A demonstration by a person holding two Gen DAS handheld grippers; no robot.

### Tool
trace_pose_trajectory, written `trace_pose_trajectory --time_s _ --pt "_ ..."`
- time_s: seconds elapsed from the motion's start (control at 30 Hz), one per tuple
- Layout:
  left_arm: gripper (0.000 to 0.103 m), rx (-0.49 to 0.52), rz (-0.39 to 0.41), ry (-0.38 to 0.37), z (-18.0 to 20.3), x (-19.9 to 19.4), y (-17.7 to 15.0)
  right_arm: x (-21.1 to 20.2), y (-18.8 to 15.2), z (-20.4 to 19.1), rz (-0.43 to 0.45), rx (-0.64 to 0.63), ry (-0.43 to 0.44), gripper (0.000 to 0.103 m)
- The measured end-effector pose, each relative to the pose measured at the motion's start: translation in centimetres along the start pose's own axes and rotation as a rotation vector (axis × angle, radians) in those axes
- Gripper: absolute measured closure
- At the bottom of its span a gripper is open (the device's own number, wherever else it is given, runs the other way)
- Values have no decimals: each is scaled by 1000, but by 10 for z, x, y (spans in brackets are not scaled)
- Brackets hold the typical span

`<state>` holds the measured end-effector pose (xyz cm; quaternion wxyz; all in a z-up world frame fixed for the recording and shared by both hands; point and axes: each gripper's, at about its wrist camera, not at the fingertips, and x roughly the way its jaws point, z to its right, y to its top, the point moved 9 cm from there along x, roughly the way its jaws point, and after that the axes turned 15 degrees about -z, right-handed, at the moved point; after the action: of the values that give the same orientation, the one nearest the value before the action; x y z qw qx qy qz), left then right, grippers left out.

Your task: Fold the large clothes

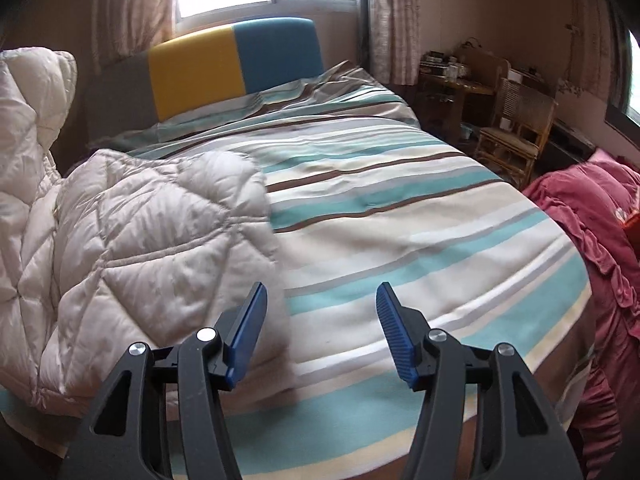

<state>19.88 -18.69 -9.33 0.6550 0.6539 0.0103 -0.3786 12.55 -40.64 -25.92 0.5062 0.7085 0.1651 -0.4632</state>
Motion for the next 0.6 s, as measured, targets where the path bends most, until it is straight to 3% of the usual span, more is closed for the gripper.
trace_pose_trajectory --time_s 0.23,0.6 --pt "74 78 -63 -28 45 33 -13 -5 -9 36 6 39 -68 46" --pt "74 280 -174 -35 112 79 -62 -14 -15 65 5 115 -32 46"
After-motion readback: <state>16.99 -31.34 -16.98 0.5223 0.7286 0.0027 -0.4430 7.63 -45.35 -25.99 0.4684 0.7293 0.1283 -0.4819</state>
